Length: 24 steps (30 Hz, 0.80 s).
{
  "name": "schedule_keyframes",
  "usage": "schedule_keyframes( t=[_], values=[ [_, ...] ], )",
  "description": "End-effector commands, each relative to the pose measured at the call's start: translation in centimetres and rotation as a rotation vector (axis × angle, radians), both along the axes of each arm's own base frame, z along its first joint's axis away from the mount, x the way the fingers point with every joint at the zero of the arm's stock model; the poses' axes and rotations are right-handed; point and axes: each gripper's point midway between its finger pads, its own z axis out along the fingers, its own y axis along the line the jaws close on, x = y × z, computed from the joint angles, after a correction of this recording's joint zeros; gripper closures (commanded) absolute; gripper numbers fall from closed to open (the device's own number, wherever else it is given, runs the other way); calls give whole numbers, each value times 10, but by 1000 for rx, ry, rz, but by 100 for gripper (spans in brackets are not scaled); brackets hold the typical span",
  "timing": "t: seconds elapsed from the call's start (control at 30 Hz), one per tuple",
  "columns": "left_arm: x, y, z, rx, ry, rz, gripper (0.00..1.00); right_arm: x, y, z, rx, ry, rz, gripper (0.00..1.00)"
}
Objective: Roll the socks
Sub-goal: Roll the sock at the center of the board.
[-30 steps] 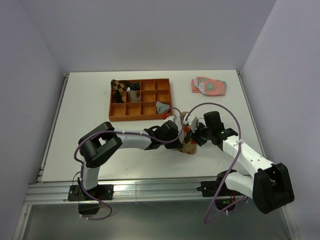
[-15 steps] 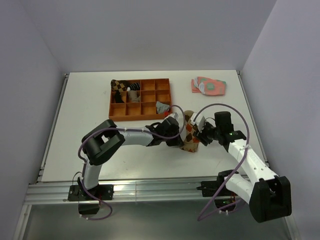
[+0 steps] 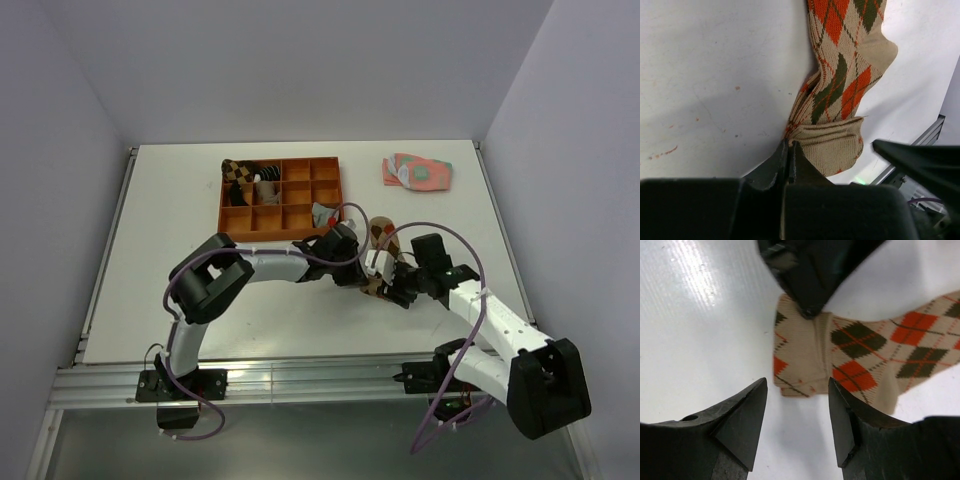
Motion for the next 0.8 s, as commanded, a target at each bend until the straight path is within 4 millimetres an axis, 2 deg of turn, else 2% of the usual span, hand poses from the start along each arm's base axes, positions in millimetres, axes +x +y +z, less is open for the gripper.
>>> schedule_keyframes(
  t=[0.0, 0.5, 0.6, 0.77],
  values=[
    [2, -5, -4, 5, 29, 2, 100, 1, 7, -5, -41, -37, 46, 40],
    [-2, -12, 6, -35, 44, -28, 100, 15, 1, -30, -185, -26, 7, 43],
    [-3, -12, 9, -42, 48, -35, 100, 16, -3, -36, -214, -6, -5, 48],
    [-5, -16, 16, -75, 49, -41, 100, 16, -5, -41, -228, 24, -26, 71]
  ],
)
